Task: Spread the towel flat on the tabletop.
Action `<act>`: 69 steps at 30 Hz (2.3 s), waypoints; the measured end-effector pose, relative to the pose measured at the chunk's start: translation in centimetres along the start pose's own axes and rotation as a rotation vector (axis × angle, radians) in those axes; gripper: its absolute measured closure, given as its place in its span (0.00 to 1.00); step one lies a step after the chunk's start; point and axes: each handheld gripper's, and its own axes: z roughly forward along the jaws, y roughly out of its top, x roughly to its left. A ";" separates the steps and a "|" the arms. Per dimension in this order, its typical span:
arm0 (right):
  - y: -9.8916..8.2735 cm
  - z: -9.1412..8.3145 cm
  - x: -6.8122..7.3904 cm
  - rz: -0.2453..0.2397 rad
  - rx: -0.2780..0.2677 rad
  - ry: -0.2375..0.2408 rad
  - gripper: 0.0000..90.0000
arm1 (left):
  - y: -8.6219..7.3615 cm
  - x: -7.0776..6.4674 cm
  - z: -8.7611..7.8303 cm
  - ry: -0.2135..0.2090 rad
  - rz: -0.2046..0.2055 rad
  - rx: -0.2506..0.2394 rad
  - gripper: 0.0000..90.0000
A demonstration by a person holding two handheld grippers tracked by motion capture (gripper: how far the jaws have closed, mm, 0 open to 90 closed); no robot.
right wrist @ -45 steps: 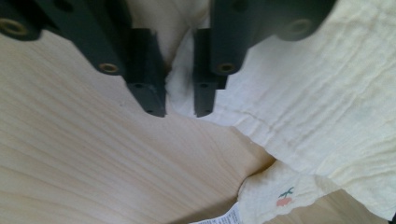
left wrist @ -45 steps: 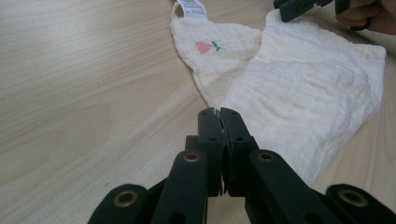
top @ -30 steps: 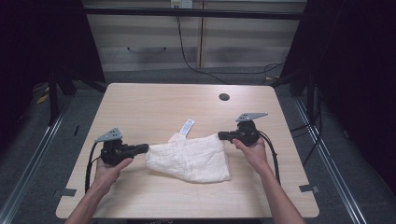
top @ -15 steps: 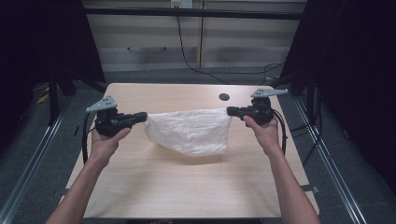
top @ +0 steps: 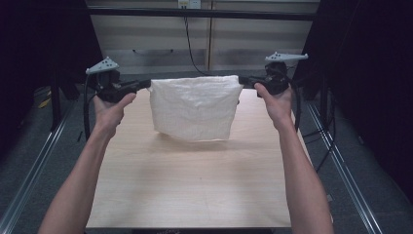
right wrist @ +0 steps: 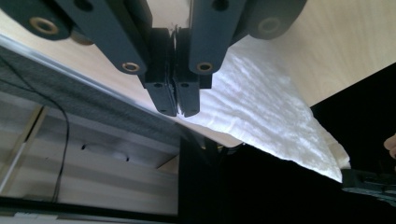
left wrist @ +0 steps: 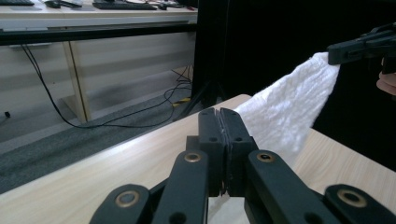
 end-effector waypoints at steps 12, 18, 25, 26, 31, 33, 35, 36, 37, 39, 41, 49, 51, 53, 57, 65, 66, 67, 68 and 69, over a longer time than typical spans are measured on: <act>1.1 0.4 -0.6 -0.005 -0.006 -0.034 0.98 | 0.6 0.2 1.3 0.003 -0.001 0.009 0.98; -4.5 -0.4 -0.2 -0.002 0.029 0.009 0.98 | -5.6 -1.6 1.0 -0.062 0.014 0.063 0.98; -10.3 -2.3 1.6 0.001 0.057 0.068 0.98 | -10.3 -3.3 -0.5 -0.127 0.005 0.105 0.98; -11.0 -2.6 2.0 0.003 0.058 0.079 0.98 | -10.8 -3.7 -0.6 -0.117 0.025 0.128 0.98; -14.7 -3.6 4.4 -0.014 0.107 0.121 0.98 | -13.8 -4.4 -1.9 -0.123 0.012 0.164 0.98; -16.0 -4.0 5.2 -0.020 0.130 0.135 0.98 | -15.1 -4.7 -2.2 -0.130 -0.004 0.177 0.98; -17.0 -4.3 5.8 -0.025 0.140 0.144 0.98 | -16.4 -4.9 -2.3 -0.145 -0.042 0.186 0.98; -17.4 -4.4 5.9 -0.019 0.146 0.147 0.98 | -17.0 -5.1 -2.2 -0.150 -0.047 0.191 0.98; -17.9 -4.5 5.8 -0.015 0.149 0.142 0.98 | -17.5 -5.4 -2.2 -0.151 -0.051 0.201 0.98; -19.0 -4.5 5.7 0.007 0.161 0.136 0.98 | -18.4 -5.8 -2.3 -0.171 -0.062 0.206 0.98; -19.9 -4.6 5.7 0.021 0.163 0.137 0.98 | -18.7 -6.1 -2.3 -0.172 -0.057 0.219 0.98; -22.1 -5.6 7.7 0.019 0.180 0.183 0.97 | -21.0 -7.9 -3.9 -0.191 -0.042 0.308 0.98; -22.7 -5.9 8.0 0.023 0.187 0.192 0.97 | -21.2 -8.0 -4.1 -0.192 -0.046 0.310 0.98; -23.1 -6.1 8.2 0.031 0.197 0.203 0.97 | -21.5 -8.0 -4.3 -0.192 -0.036 0.318 0.97; -24.1 -6.5 8.5 0.031 0.226 0.205 0.95 | -22.8 -8.2 -4.3 -0.198 -0.036 0.370 0.95; -25.2 -6.9 9.4 0.029 0.264 0.221 0.96 | -22.9 -8.9 -4.6 -0.217 -0.020 0.383 0.97; -25.3 -7.0 9.5 0.028 0.267 0.221 0.95 | -23.0 -9.0 -4.8 -0.217 -0.016 0.388 0.96; -25.4 -7.1 9.6 0.028 0.269 0.223 0.95 | -23.1 -9.0 -5.0 -0.219 -0.014 0.391 0.95; -25.5 -7.2 9.6 0.030 0.269 0.223 0.95 | -23.2 -9.0 -5.1 -0.216 -0.012 0.400 0.95; -25.6 -7.3 9.6 0.030 0.267 0.221 0.95 | -23.3 -9.0 -5.1 -0.209 -0.002 0.410 0.93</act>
